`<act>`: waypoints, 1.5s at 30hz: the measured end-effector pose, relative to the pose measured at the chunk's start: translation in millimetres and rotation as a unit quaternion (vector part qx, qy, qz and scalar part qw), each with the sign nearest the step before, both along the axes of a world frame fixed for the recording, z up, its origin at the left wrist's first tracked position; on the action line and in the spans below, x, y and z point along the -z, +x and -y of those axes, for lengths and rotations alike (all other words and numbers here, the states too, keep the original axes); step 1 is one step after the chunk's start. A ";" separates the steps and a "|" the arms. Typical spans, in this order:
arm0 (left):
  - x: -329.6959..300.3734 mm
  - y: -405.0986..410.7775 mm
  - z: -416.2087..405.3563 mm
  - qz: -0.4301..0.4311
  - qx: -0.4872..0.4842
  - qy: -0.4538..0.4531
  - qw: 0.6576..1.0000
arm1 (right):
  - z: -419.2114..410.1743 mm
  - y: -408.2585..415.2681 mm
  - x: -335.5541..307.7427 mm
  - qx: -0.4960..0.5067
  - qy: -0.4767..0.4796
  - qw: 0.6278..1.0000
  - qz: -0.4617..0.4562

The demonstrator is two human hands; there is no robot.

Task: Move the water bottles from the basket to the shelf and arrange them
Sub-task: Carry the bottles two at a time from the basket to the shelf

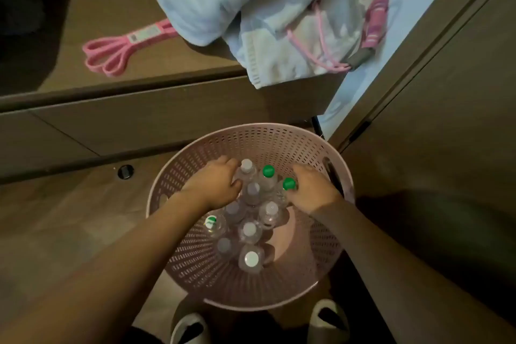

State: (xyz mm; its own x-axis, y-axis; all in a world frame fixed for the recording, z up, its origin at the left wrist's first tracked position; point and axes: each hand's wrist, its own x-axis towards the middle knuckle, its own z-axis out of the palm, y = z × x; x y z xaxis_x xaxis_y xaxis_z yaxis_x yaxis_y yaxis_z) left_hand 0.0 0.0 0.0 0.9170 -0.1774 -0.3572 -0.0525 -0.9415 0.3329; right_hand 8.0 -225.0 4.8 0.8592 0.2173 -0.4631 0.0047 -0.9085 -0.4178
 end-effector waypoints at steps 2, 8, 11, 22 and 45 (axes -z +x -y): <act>28.1 6.3 7.3 0.028 0.015 -0.002 0.999 | 4.5 1.6 29.0 -0.004 -0.001 1.000 0.025; 68.1 33.4 41.4 0.120 0.059 0.000 0.991 | 12.7 8.5 77.5 0.007 -0.038 0.999 0.012; 72.8 38.9 60.0 0.143 0.080 0.013 0.986 | 8.6 15.4 87.1 -0.002 -0.066 0.998 0.005; 100.8 49.8 72.1 0.071 0.072 0.092 0.991 | -6.4 21.4 99.7 -0.057 -0.116 0.991 0.040; -23.1 43.2 74.0 0.216 -0.075 -0.207 0.951 | 15.5 21.2 -18.9 0.040 0.000 0.996 0.080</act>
